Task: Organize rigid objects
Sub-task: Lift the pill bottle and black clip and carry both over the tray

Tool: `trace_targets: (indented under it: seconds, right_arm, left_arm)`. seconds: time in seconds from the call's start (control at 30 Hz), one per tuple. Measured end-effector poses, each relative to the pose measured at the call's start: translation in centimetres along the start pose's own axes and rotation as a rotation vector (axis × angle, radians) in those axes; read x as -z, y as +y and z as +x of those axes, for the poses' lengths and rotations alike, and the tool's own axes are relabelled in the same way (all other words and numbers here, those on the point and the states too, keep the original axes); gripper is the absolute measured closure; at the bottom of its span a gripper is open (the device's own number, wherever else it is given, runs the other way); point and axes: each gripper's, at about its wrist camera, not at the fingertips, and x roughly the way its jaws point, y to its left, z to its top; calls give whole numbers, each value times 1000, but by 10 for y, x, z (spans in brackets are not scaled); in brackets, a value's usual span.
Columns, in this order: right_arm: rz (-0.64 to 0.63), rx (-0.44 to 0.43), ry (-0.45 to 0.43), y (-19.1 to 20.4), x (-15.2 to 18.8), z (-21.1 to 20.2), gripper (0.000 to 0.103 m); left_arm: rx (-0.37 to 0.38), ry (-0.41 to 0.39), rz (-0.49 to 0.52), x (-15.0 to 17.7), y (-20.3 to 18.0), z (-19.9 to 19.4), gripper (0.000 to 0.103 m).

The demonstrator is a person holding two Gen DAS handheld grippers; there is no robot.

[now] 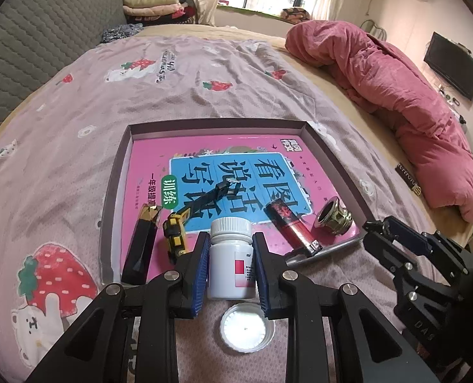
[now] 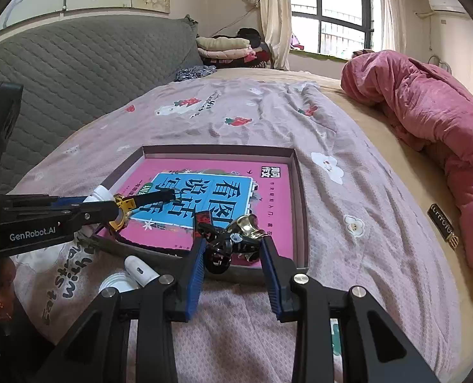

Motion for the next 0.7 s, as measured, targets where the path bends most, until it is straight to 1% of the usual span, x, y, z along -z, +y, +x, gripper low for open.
trace_targets:
  seconds: [0.5,0.7]
  right_arm:
    - [-13,-30,28,10,0,23,68]
    - [-8,-38,59,11,1,35,68]
  left_arm:
    - [0,36,0,-5,-3,25,76]
    - [-2,61,-5,-4,-1,37,76]
